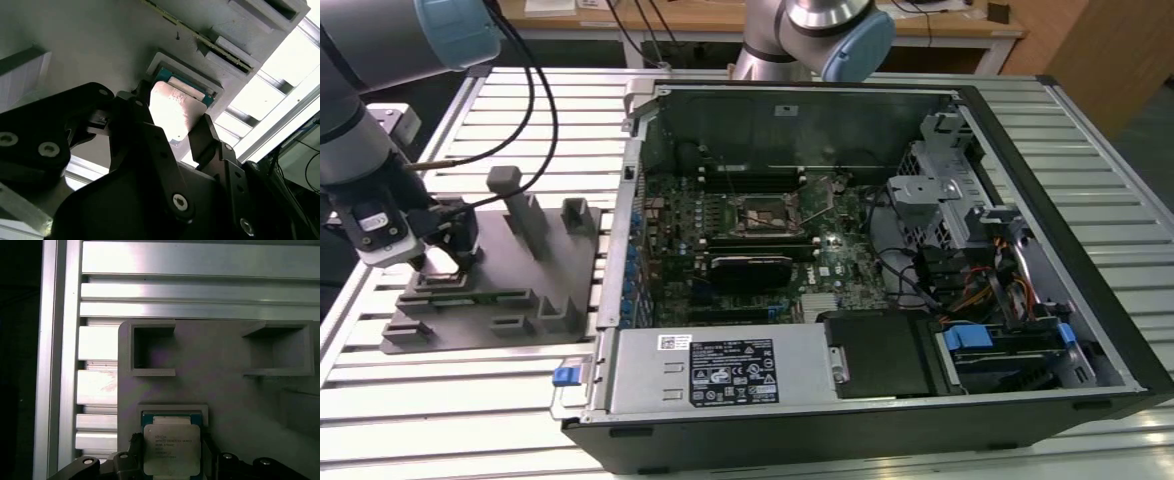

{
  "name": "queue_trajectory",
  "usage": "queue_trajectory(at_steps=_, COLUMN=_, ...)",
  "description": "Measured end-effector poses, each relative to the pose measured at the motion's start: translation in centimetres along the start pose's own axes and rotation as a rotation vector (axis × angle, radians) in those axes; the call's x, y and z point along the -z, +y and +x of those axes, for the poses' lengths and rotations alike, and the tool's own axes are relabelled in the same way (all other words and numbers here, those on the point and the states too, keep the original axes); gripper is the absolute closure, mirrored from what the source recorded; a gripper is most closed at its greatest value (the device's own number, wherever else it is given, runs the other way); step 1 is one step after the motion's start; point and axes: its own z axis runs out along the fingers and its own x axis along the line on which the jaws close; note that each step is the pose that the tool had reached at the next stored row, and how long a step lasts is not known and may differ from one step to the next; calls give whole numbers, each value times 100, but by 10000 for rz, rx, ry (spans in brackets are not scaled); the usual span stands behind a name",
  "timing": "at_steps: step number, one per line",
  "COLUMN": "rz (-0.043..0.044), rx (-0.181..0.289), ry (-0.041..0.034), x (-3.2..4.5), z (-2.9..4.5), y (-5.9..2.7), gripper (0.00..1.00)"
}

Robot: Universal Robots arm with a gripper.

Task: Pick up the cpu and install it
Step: 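Pick up the cpu and move it towards the insertion slot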

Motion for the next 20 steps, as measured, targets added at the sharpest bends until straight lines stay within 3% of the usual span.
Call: queue_trajectory(at_steps=20, rz=-1, rx=0, ry=-1, x=109, z=0, y=9, gripper=46)
